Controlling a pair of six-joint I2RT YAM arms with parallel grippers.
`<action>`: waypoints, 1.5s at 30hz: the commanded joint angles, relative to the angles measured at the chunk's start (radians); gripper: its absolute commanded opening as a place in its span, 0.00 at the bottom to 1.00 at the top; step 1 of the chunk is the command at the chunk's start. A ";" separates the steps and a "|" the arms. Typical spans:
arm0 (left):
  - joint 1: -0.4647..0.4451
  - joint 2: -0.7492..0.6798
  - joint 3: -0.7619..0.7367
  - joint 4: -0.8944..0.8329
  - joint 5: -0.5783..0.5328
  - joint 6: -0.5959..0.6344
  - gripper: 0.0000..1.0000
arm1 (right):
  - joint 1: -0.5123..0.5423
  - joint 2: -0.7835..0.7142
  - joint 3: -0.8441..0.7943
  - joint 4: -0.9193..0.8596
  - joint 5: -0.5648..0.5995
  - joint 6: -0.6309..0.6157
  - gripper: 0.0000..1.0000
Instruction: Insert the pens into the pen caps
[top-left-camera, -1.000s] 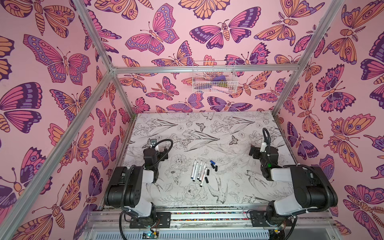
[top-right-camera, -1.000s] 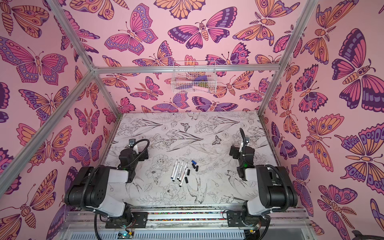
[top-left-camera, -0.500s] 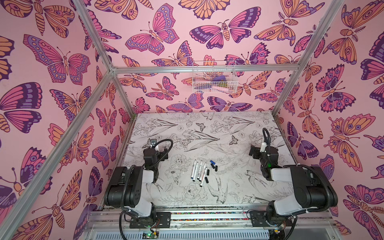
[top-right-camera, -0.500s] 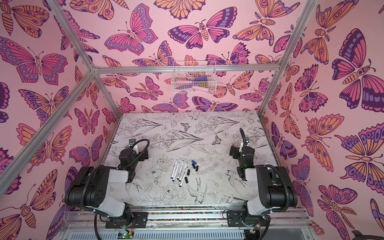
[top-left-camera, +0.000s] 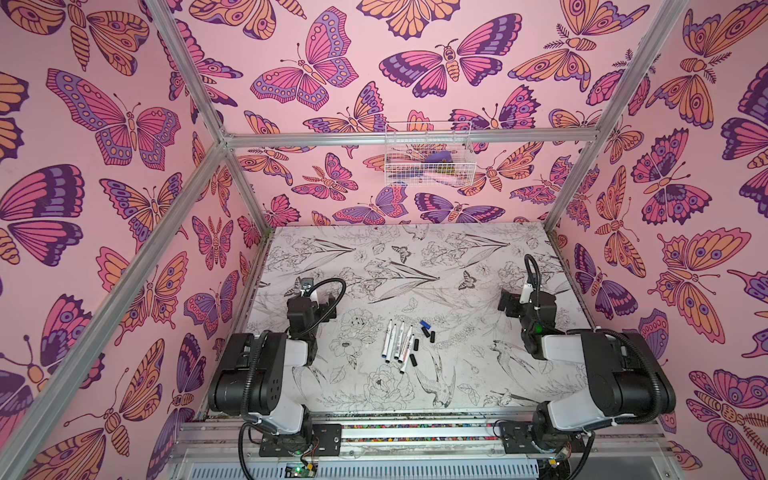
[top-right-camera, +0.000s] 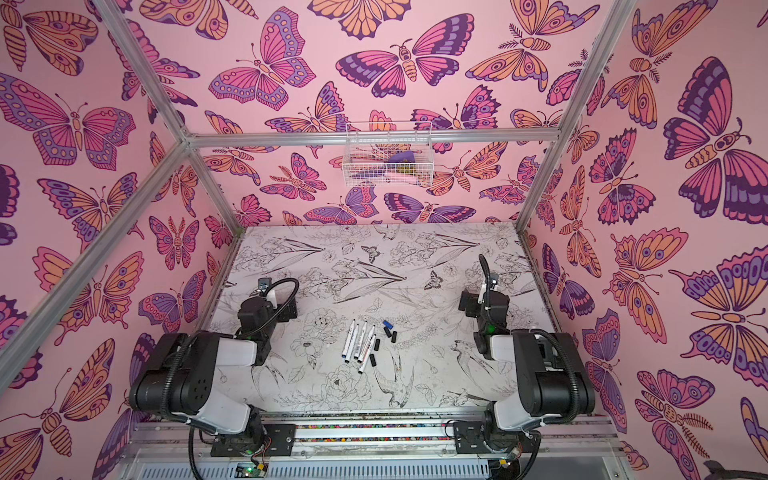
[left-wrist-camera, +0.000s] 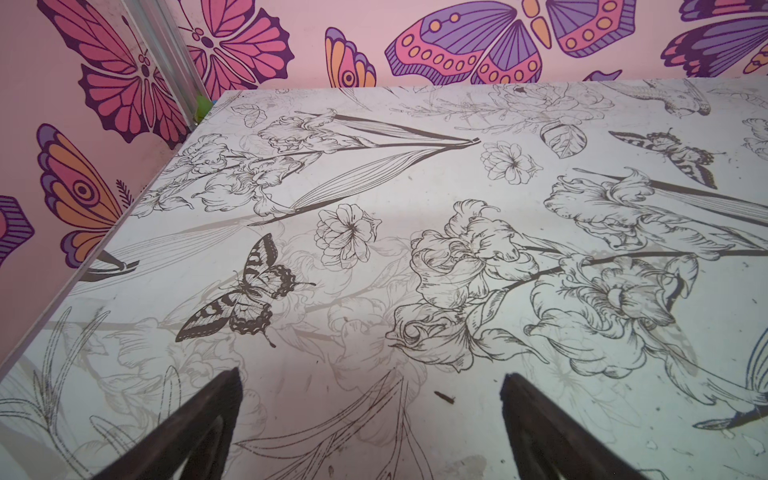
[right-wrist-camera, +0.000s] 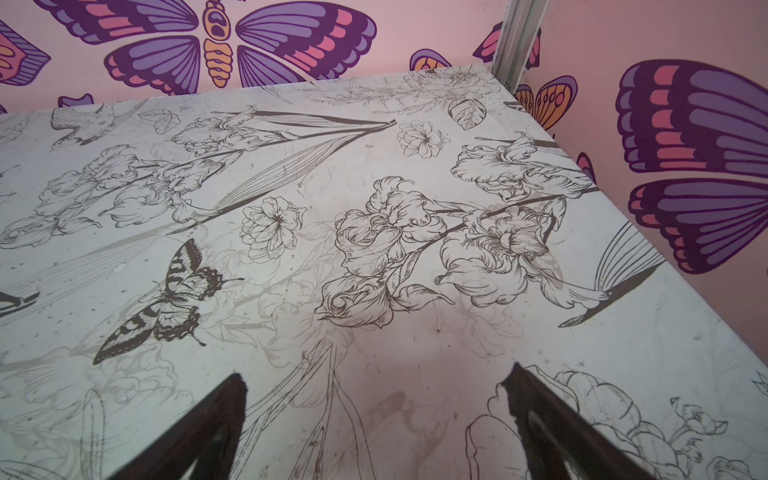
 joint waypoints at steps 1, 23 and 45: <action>-0.002 -0.111 0.061 -0.153 0.004 0.010 0.99 | 0.006 -0.024 0.039 -0.033 -0.067 -0.021 0.87; -0.553 -0.458 0.252 -1.111 -0.277 -0.627 0.99 | 0.283 -0.327 0.392 -0.884 0.260 0.201 0.65; -0.756 -0.118 0.441 -1.228 -0.172 -0.652 0.76 | 0.248 -0.296 0.401 -0.896 0.275 0.121 0.66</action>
